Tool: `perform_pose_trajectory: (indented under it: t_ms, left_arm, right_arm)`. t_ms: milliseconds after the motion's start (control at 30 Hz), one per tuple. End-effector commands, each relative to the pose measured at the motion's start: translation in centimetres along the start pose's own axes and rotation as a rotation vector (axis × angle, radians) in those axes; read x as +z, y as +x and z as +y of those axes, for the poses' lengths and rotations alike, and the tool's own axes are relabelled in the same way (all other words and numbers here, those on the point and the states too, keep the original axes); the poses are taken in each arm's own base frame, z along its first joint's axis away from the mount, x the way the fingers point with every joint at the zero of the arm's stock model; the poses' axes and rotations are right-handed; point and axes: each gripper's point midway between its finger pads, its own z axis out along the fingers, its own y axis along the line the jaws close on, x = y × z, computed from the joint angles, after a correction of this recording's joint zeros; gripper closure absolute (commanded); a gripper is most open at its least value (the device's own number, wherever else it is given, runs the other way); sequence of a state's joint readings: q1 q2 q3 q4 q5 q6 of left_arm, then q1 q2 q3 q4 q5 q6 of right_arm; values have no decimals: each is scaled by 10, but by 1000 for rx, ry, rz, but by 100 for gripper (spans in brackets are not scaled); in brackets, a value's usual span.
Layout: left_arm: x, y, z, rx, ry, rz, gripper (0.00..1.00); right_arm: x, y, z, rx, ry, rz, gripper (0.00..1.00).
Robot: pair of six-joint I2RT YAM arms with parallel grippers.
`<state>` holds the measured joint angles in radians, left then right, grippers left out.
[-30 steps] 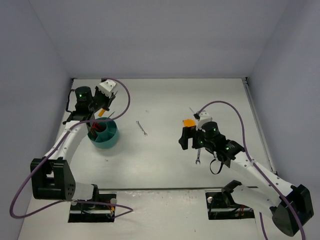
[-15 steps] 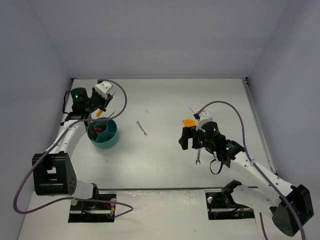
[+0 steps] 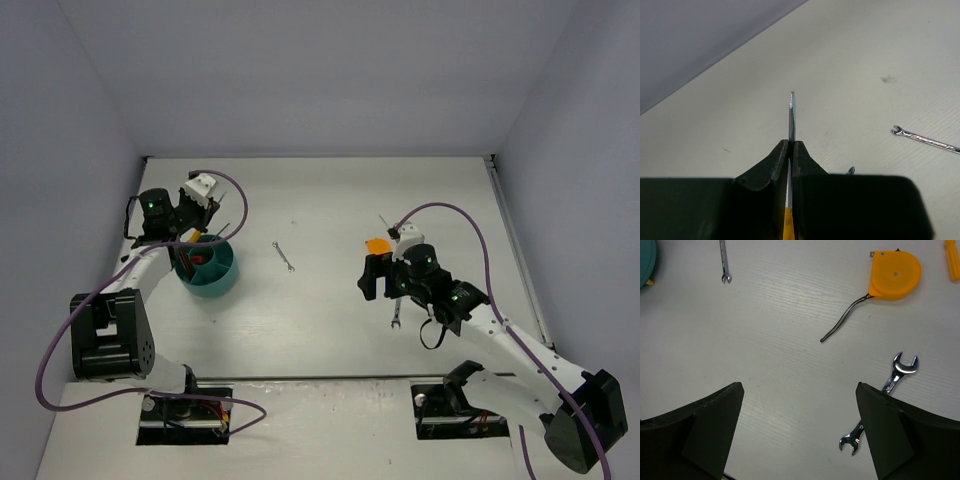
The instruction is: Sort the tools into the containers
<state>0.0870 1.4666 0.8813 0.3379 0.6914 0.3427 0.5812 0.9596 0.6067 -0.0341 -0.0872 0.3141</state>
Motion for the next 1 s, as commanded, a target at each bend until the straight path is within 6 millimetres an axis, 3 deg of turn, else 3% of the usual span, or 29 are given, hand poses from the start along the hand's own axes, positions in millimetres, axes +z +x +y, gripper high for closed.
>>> perform_pose_trajectory:
  t_ms: [0, 233, 733, 833, 900, 967]
  left_arm:
    - [-3, -34, 14, 60, -49, -134, 100]
    - [-6, -32, 22, 41, -103, -157, 96]
    - [-22, -21, 10, -7, -127, -158, 95]
    - [-26, -30, 12, -5, -141, -175, 89]
    - [-29, -33, 14, -9, -153, -181, 77]
    - [-31, -35, 16, -17, -162, -185, 73]
  right_arm:
    - [1, -13, 3, 0, -14, -46, 7]
    - [1, -13, 3, 1, -15, -45, 7]
    - [3, -13, 3, -4, -14, -41, 8]
    - [2, -14, 3, -3, -12, -44, 7]
    - [2, -14, 3, -3, -11, -46, 7]
    - [2, -15, 3, -4, -9, -49, 8]
